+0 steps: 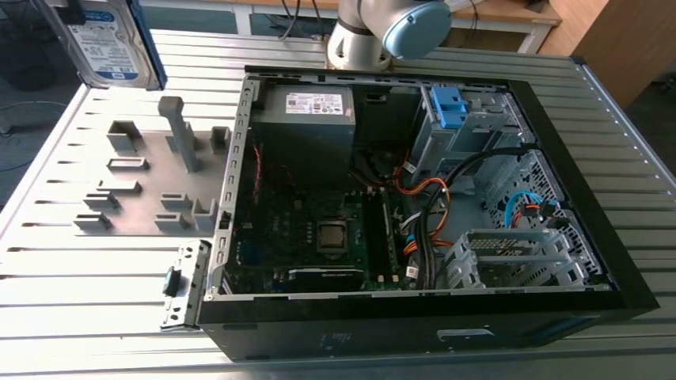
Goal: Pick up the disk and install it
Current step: 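Pick up the disk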
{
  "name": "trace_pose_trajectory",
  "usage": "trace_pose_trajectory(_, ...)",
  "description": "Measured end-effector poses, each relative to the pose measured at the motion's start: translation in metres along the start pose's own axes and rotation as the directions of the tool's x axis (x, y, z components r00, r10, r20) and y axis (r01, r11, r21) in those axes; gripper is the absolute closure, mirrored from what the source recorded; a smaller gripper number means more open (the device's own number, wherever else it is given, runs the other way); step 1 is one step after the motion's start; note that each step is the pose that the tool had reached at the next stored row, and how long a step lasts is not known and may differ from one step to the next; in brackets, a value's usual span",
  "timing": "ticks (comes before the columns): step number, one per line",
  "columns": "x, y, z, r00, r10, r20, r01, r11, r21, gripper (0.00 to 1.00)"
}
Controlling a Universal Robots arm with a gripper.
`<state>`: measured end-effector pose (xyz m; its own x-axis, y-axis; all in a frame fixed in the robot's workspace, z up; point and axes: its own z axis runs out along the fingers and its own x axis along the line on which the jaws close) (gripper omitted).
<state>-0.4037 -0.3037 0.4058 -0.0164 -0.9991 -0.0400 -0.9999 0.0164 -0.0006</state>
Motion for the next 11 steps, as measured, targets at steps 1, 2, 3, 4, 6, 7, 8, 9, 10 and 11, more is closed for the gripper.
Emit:
trace_pose_trajectory(1, 0.0, 0.0, -0.0005, 1.0, 0.0, 0.0, 0.0, 1.0, 0.0, 0.64)
trace_pose_trajectory(2, 0.0, 0.0, -0.0009, 1.0, 0.0, 0.0, 0.0, 1.0, 0.0, 0.64)
trace_pose_trajectory(3, 0.0, 0.0, -0.0013, 1.0, 0.0, 0.0, 0.0, 1.0, 0.0, 0.64)
trace_pose_trajectory(4, -0.0001, 0.0, -0.0018, 1.0, 0.0, 0.0, 0.0, 1.0, 0.0, 0.64)
trace_pose_trajectory(6, -0.0001, 0.0, -0.0026, 1.0, 0.0, 0.0, 0.0, 1.0, 0.0, 0.64)
trace_pose_trajectory(7, -0.0001, 0.0, -0.0031, 1.0, 0.0, 0.0, 0.0, 1.0, 0.0, 0.64)
trace_pose_trajectory(8, -0.0001, 0.0, -0.0037, 1.0, 0.0, -0.0001, 0.0, 1.0, -0.0001, 0.64)
trace_pose_trajectory(9, -0.0002, 0.0, -0.0043, 1.0, 0.0, 0.0, 0.0, 1.0, -0.0001, 0.64)
trace_pose_trajectory(10, -0.0002, 0.0, -0.0049, 1.0, 0.0, 0.0, 0.0, 1.0, -0.0001, 0.64)
trace_pose_trajectory(11, -0.0002, 0.0, -0.0056, 1.0, 0.0, 0.0, 0.0, 1.0, 0.0, 0.64)
